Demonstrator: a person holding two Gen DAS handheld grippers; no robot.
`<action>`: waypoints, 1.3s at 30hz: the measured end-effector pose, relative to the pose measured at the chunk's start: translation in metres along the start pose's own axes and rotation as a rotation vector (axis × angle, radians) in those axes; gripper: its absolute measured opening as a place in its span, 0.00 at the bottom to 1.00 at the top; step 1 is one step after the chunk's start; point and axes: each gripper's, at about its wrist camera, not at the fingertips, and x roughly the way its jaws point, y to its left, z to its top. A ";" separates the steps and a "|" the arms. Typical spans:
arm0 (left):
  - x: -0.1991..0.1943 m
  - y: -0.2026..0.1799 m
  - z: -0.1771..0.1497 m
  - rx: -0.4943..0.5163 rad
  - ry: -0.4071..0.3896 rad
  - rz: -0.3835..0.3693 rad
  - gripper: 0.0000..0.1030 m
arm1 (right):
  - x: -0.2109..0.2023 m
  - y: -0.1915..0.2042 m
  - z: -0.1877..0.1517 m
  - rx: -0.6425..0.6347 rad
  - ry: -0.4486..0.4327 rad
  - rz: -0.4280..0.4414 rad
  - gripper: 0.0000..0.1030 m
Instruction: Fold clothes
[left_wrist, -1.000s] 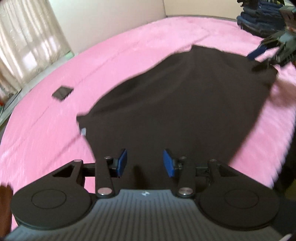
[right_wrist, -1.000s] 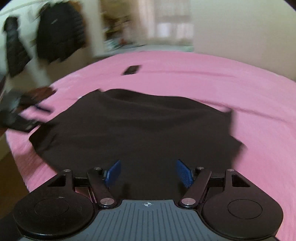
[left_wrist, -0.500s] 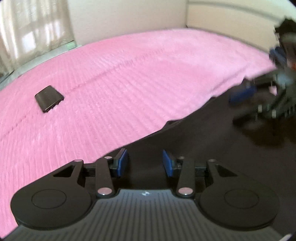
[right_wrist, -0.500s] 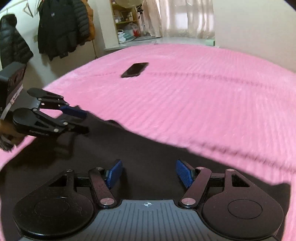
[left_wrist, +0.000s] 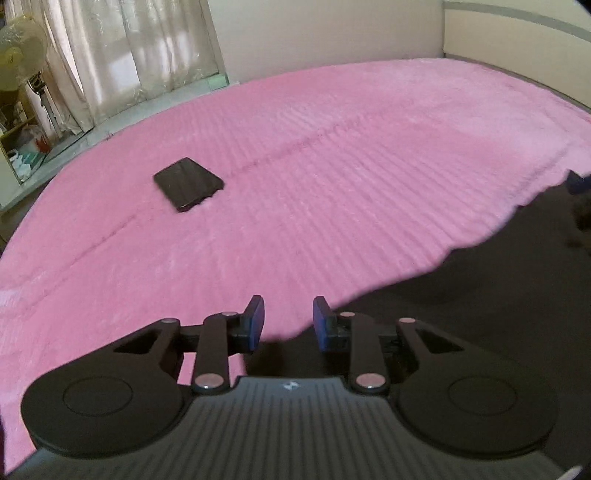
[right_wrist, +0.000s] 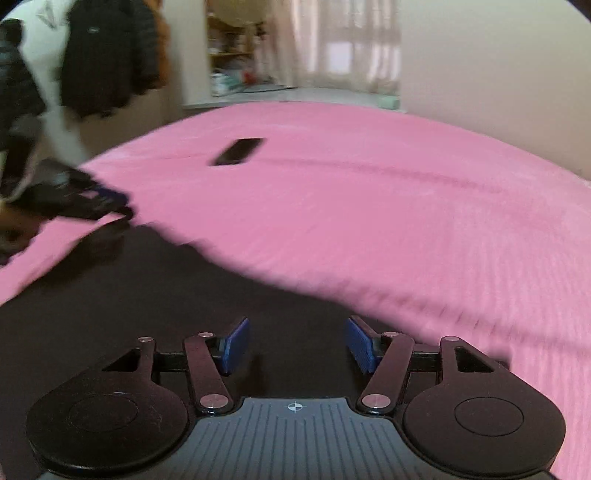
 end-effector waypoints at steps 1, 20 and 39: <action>-0.018 -0.002 -0.010 0.011 -0.008 -0.010 0.25 | -0.014 0.008 -0.014 0.015 0.005 0.020 0.59; -0.220 -0.030 -0.197 0.100 0.065 0.072 0.35 | -0.095 0.220 -0.113 -0.356 0.037 0.122 0.75; -0.198 -0.054 -0.216 0.578 -0.033 0.029 0.62 | 0.045 0.328 -0.089 -0.787 -0.033 0.183 0.07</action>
